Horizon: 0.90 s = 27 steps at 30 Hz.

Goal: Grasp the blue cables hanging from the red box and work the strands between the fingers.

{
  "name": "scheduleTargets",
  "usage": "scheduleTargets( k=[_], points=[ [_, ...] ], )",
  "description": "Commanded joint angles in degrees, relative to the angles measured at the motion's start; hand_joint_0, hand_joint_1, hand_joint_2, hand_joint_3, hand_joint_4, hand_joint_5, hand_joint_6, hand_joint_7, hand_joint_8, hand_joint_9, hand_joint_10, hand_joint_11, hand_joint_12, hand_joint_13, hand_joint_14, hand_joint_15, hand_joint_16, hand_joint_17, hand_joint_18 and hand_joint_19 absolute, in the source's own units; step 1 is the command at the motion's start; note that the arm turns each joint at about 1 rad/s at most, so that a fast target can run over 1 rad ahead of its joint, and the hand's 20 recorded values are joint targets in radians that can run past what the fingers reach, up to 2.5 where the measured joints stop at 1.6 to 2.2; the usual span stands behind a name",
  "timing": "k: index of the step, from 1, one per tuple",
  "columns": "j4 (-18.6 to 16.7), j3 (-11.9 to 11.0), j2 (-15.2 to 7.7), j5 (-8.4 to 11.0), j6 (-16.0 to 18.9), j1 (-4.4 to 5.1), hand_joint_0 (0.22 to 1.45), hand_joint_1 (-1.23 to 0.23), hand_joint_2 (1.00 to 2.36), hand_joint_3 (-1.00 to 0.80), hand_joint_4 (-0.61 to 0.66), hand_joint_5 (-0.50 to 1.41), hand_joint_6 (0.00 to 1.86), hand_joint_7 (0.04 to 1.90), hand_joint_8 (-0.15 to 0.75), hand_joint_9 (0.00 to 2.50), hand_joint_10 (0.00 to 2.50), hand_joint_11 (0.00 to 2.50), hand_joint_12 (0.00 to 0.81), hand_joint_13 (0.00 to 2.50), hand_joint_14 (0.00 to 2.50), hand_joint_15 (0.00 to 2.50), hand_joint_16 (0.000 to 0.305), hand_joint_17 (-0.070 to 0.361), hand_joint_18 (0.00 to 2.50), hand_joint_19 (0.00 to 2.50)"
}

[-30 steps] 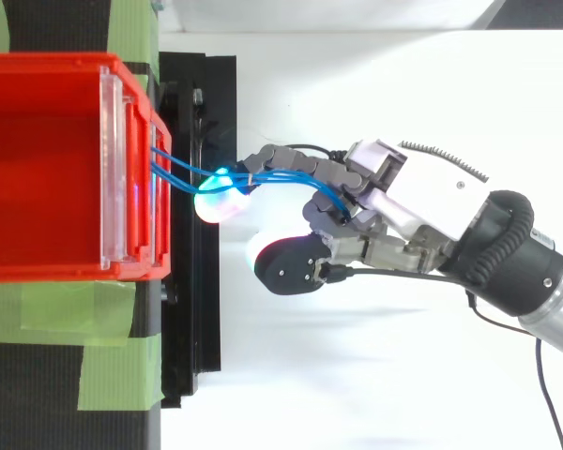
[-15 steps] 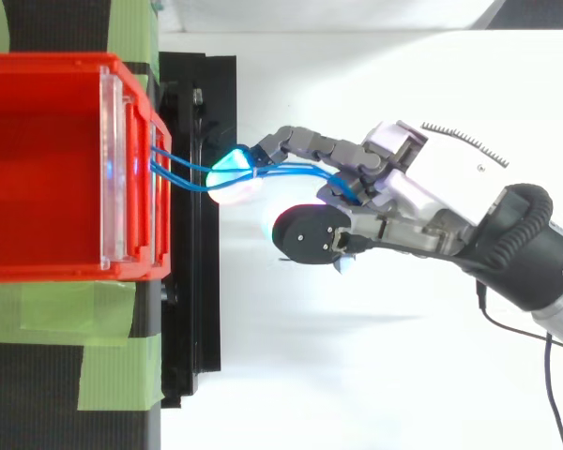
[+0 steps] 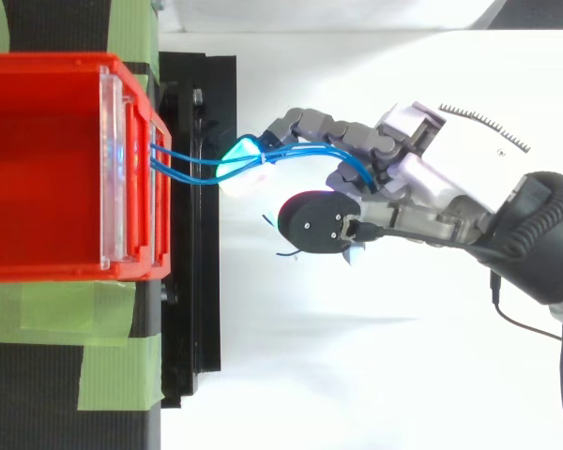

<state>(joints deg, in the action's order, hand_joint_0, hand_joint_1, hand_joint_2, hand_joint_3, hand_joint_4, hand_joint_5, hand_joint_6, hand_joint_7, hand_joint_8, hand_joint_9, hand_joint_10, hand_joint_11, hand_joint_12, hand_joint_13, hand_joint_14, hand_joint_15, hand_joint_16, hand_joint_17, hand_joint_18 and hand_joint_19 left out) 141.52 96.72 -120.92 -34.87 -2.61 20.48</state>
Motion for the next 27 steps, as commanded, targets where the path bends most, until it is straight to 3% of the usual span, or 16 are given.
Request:
scheduleTargets(
  k=[1,10,19,22,27],
  points=[
    [0.0,0.0,0.8,0.95,1.0,0.0,0.77,-0.57,1.0,-1.0,0.28,0.23,0.01,1.19,0.507,1.64,2.5,2.5,0.726,1.98,2.5,1.78,0.259,0.194,2.5,0.61],
    [0.6,0.0,3.5,2.88,0.6,-0.17,0.78,-0.57,1.0,-1.0,0.27,0.24,0.01,1.21,0.507,1.64,2.5,2.5,0.726,1.98,2.5,1.78,0.259,0.194,2.5,0.61],
    [0.8,0.0,3.6,4.46,0.9,-0.53,0.79,-0.58,1.0,-0.97,0.26,0.27,0.0,1.27,0.507,1.64,2.5,2.5,0.726,1.98,2.5,1.78,0.259,0.194,2.5,0.61],
    [0.9,-1.0,3.6,5.6,1.0,-0.7,0.79,-0.58,1.0,-0.95,0.24,0.29,0.0,1.29,0.507,1.64,2.5,2.5,0.726,1.98,2.5,1.78,0.259,0.194,2.5,0.61],
    [0.8,-1.0,3.7,5.69,1.1,-0.88,0.8,-0.6,1.0,-0.9,0.23,0.28,0.06,1.33,0.507,1.64,2.5,2.5,0.726,1.98,2.5,1.78,0.259,0.194,2.5,0.61]
  ],
)
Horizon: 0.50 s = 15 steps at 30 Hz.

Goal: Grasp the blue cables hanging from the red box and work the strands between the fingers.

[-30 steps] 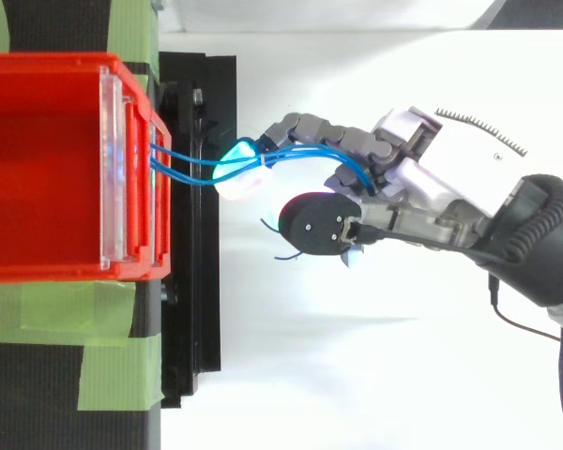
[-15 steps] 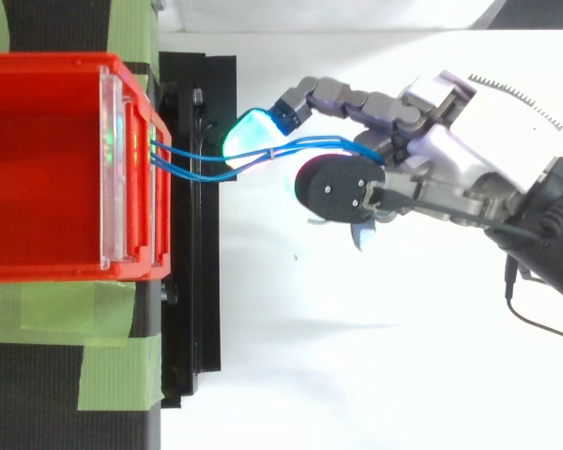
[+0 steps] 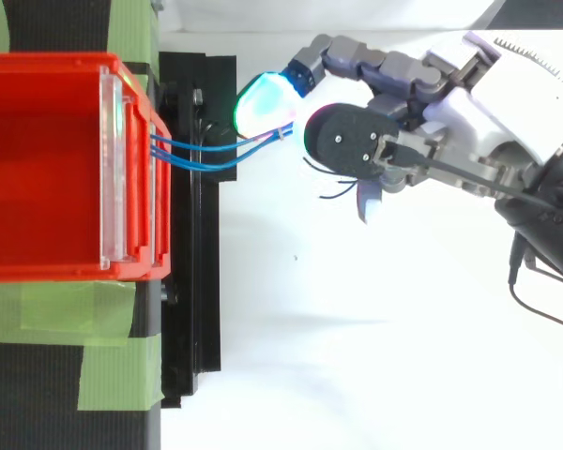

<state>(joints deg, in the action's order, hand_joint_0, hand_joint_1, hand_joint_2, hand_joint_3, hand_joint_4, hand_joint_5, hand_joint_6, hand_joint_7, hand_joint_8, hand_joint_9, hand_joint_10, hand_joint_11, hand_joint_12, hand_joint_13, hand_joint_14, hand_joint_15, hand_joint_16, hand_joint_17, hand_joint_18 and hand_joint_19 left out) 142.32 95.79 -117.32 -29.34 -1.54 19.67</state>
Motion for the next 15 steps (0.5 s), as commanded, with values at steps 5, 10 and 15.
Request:
scheduleTargets(
  k=[5,10,15],
  points=[
    [0.1,-0.1,1.2,-0.01,-0.3,-0.07,0.81,-0.62,1.01,-0.87,0.23,0.26,0.12,1.33,0.507,1.64,2.5,2.5,0.726,1.98,2.5,1.78,0.259,0.194,2.5,0.61],
    [0.1,-0.1,1.4,-0.1,0.0,-0.07,0.83,-0.65,1.01,-0.85,0.23,0.22,0.25,1.29,0.507,1.64,2.5,2.5,0.726,1.98,2.5,1.78,0.259,0.194,2.5,0.61],
    [0.1,-0.2,1.4,-0.1,-0.2,0.19,0.84,-0.67,1.01,-0.82,0.23,0.19,0.35,1.24,0.507,1.64,2.5,2.5,0.726,1.98,2.5,1.78,0.259,0.194,2.5,0.61]
  ],
)
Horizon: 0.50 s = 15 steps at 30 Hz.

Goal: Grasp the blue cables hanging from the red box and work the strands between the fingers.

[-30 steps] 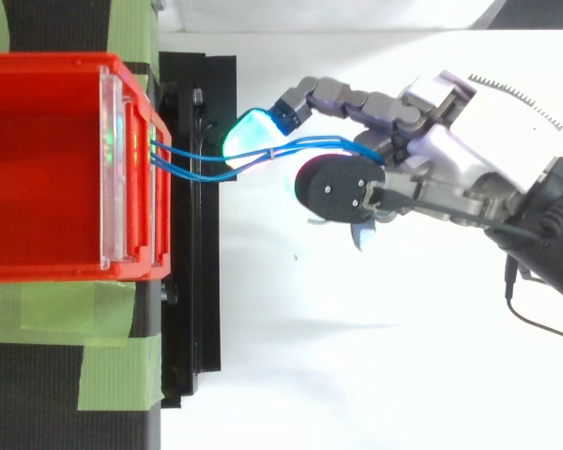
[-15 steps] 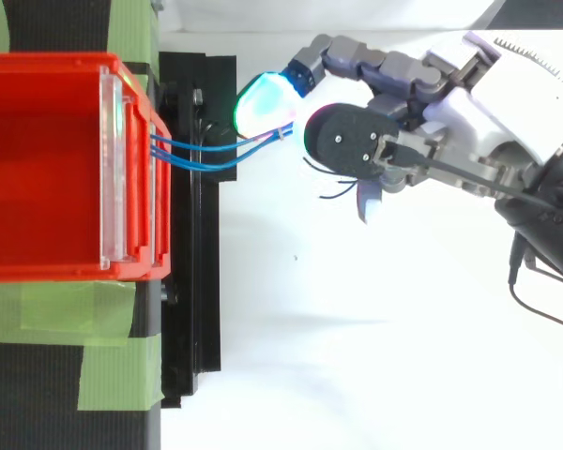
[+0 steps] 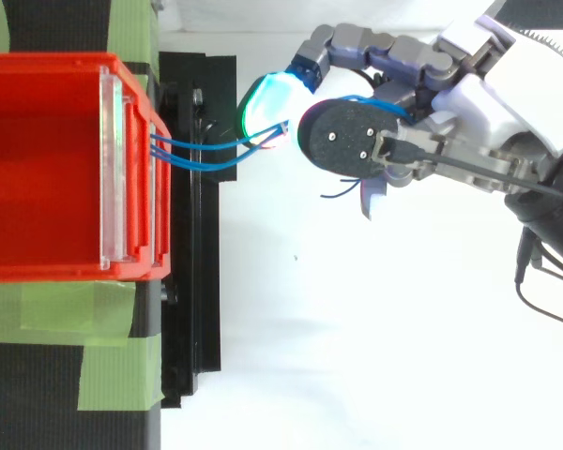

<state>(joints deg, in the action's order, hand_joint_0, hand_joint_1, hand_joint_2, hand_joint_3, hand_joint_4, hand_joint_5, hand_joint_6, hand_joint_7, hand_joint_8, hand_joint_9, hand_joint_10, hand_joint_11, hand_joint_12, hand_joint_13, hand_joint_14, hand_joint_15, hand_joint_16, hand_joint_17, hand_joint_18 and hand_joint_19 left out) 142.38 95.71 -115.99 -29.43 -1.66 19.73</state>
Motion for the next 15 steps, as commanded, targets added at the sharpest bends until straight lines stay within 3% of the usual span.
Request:
scheduleTargets(
  k=[1,15],
  points=[
    [0.0,0.0,0.1,-0.01,-0.1,0.13,0.84,-0.68,1.01,-0.81,0.23,0.18,0.38,1.23,0.507,1.64,2.5,2.5,0.726,1.98,2.5,1.78,0.259,0.194,2.5,0.61],
    [-0.1,0.0,0.1,-0.1,-2.5,0.22,0.85,-0.71,1.01,-0.74,0.23,0.11,0.53,1.18,0.507,1.64,2.5,2.5,0.726,1.98,2.5,1.78,0.259,0.194,2.5,0.61]
  ],
)
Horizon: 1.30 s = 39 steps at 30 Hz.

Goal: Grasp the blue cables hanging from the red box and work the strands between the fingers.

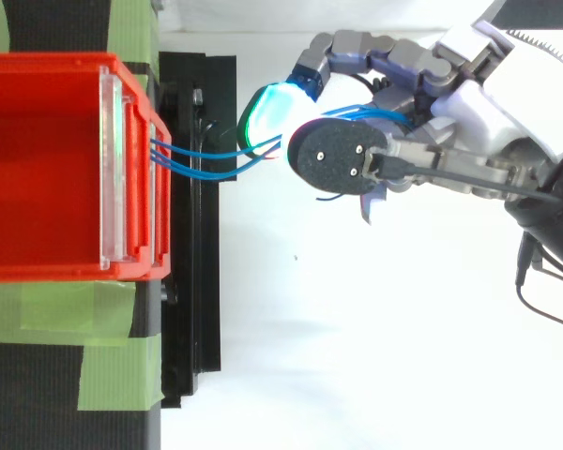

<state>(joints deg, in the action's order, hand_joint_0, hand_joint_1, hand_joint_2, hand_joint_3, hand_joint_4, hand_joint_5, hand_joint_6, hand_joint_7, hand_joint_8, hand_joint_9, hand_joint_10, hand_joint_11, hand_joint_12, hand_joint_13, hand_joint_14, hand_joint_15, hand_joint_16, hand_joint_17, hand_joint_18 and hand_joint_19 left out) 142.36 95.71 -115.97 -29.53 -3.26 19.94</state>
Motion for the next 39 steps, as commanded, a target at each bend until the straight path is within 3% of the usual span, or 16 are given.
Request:
scheduleTargets(
  k=[1,8,19,39],
  points=[
    [-0.1,0.0,0.0,-0.01,-1.0,0.01,0.85,-0.71,1.01,-0.74,0.23,0.1,0.55,1.16,0.507,1.64,2.5,2.5,0.726,1.98,2.5,1.78,0.259,0.194,2.5,0.61],
    [0.0,0.0,0.0,-0.01,-1.0,0.1,0.83,-0.72,1.01,-0.79,0.24,0.08,0.58,1.14,0.507,1.64,2.5,2.5,0.726,1.98,2.5,1.78,0.259,0.194,2.5,0.61],
    [-0.1,0.0,0.0,-0.36,-4.4,0.1,0.83,-0.72,1.01,-0.82,0.24,0.07,0.61,1.13,0.507,1.64,2.5,2.5,0.726,1.98,2.5,1.78,0.259,0.194,2.5,0.61],
    [-0.1,-0.5,0.0,-0.09,-6.1,0.19,0.89,-0.71,1.02,-0.58,0.23,0.05,0.74,1.1,0.507,1.64,2.5,2.5,0.726,1.98,2.5,1.78,0.259,0.194,2.5,0.61]
  ],
)
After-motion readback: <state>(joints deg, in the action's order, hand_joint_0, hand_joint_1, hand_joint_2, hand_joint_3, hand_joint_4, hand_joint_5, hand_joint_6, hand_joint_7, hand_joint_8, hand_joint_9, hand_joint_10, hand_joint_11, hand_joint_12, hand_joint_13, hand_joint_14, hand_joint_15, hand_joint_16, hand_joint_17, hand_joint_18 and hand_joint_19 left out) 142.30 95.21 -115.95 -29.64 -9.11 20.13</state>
